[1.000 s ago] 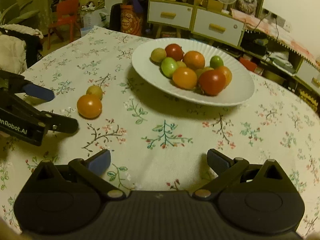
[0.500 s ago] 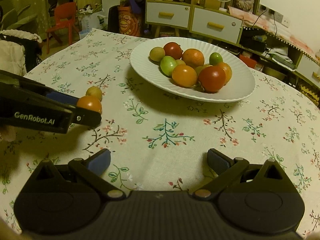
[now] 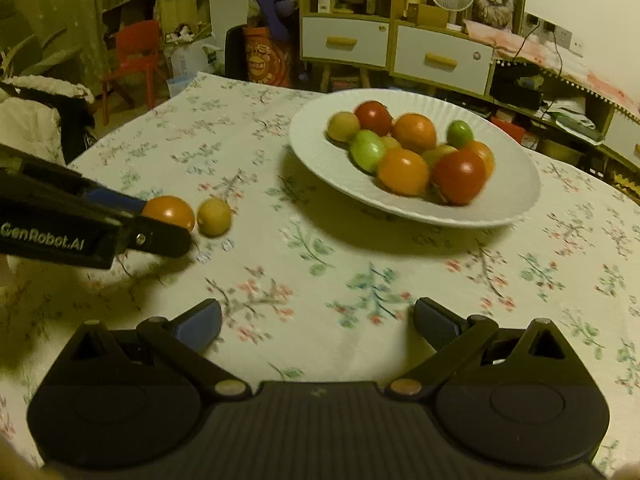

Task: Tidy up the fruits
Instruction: 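Grasp an orange tomato with the left tool while the right tool grasps a small yellow fruit, then carry the orange tomato and yellow fruit over the white plate with both tools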

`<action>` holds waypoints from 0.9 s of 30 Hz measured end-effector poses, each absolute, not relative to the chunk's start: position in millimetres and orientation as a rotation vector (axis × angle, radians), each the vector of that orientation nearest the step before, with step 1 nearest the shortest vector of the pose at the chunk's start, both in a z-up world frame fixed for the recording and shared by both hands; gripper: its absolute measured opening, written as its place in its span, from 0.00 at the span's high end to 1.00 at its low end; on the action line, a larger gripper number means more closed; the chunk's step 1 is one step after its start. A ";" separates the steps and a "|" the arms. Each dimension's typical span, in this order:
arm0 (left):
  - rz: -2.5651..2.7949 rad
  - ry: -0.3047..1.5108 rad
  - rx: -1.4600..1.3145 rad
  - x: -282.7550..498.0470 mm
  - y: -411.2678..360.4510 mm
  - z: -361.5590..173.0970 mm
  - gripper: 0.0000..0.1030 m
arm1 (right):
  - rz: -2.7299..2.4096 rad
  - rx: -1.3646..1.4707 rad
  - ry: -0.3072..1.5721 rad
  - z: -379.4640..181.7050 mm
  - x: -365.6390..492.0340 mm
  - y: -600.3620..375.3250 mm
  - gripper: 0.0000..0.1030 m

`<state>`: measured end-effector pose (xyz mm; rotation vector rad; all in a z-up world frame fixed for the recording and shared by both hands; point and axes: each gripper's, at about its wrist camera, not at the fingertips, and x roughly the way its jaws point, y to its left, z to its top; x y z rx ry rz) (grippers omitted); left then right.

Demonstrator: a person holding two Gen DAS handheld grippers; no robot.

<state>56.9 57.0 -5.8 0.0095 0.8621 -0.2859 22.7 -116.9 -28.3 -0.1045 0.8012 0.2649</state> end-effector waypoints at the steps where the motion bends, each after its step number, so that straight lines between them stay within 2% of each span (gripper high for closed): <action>1: -0.280 0.867 0.012 56.9 58.6 -5.5 0.64 | 0.266 -0.102 0.797 -28.0 25.0 -112.9 0.01; 13: -0.239 0.896 0.008 55.9 89.4 -2.1 0.64 | 0.336 -0.112 0.781 -31.0 44.2 -80.2 0.22; 18: -0.233 0.892 0.016 57.3 95.2 0.5 0.64 | 0.334 -0.125 0.776 -28.1 50.1 -73.5 0.38; 27: -0.224 0.893 0.008 58.5 98.2 0.9 0.64 | 0.364 -0.152 0.778 -24.7 51.5 -60.2 0.56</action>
